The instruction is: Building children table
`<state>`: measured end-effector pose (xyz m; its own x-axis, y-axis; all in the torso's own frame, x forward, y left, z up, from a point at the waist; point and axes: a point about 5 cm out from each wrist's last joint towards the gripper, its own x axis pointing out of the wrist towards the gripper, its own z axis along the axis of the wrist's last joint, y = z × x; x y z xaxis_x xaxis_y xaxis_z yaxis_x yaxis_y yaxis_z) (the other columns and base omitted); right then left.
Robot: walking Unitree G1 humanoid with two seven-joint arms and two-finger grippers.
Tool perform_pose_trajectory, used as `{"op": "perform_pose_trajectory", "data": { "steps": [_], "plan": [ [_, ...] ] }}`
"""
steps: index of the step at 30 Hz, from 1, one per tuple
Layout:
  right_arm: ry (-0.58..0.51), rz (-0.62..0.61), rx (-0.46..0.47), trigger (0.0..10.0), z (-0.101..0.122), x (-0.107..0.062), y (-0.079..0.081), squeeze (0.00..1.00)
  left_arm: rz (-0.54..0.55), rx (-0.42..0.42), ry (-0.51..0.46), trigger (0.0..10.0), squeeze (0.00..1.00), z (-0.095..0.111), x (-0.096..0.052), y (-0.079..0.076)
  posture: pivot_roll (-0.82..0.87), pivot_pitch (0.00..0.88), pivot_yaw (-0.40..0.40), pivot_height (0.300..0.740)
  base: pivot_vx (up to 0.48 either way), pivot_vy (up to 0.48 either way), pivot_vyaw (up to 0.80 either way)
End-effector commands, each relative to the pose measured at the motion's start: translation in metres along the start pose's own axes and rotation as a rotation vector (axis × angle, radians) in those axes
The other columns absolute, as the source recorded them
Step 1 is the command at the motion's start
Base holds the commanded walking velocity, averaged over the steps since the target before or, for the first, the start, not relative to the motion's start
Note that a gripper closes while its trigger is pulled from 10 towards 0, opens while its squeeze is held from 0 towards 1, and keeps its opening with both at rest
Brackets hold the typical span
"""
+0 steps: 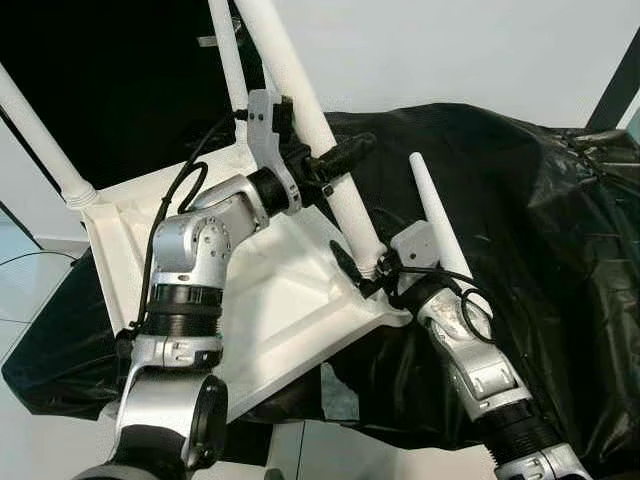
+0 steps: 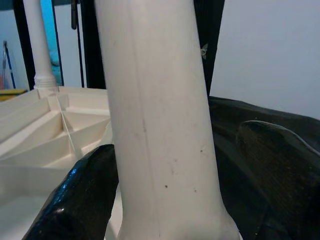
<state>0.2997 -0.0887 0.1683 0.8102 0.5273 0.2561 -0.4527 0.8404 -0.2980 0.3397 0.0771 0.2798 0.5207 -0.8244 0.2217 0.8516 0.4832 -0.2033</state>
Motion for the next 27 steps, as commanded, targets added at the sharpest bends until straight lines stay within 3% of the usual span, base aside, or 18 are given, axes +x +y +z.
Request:
{"op": "perform_pose_trajectory", "data": {
  "steps": [1, 2, 3, 5, 6, 13, 27],
  "plan": [
    [0.052, 0.009, 0.042, 10.0, -0.004, 0.002, 0.002, 0.13, -0.072, 0.058, -0.048, 10.0, 0.0, 0.011, 0.005, -0.019, 0.04, 0.0, 0.051, 0.74, 0.0, 0.0, 0.0],
    [0.052, 0.009, 0.042, 10.0, -0.004, 0.002, 0.002, 0.13, -0.072, 0.058, -0.048, 10.0, 0.0, 0.011, 0.005, -0.019, 0.04, 0.0, 0.051, 0.74, 0.0, 0.0, 0.0],
    [0.074, 0.022, 0.045, 10.0, -0.003, 0.006, 0.004, 0.0, -0.085, 0.114, -0.051, 10.0, 0.0, 0.01, 0.006, -0.028, 0.04, 0.0, 0.049, 0.74, 0.0, 0.0, 0.0],
    [0.074, 0.022, 0.045, 10.0, -0.003, 0.006, 0.004, 0.0, -0.085, 0.114, -0.051, 10.0, 0.0, 0.01, 0.006, -0.028, 0.04, 0.0, 0.049, 0.74, 0.0, 0.0, 0.0],
    [0.099, 0.069, 0.026, 10.0, -0.002, 0.013, 0.008, 0.0, -0.1, 0.21, -0.057, 10.0, 0.0, 0.004, 0.009, -0.042, 0.04, 0.0, 0.045, 0.74, 0.0, 0.0, 0.0],
    [0.114, 0.097, 0.01, 10.0, 0.002, 0.027, 0.012, 0.0, -0.091, 0.269, -0.05, 10.0, 0.0, -0.011, 0.016, -0.056, 0.05, 0.0, 0.04, 0.74, 0.0, 0.0, 0.0],
    [0.055, 0.155, -0.05, 10.0, 0.025, 0.036, 0.022, 0.0, -0.07, 0.313, -0.009, 10.0, 0.0, -0.025, 0.02, -0.055, 0.05, 0.0, 0.032, 0.74, 0.0, 0.0, 0.0]
  ]
}}
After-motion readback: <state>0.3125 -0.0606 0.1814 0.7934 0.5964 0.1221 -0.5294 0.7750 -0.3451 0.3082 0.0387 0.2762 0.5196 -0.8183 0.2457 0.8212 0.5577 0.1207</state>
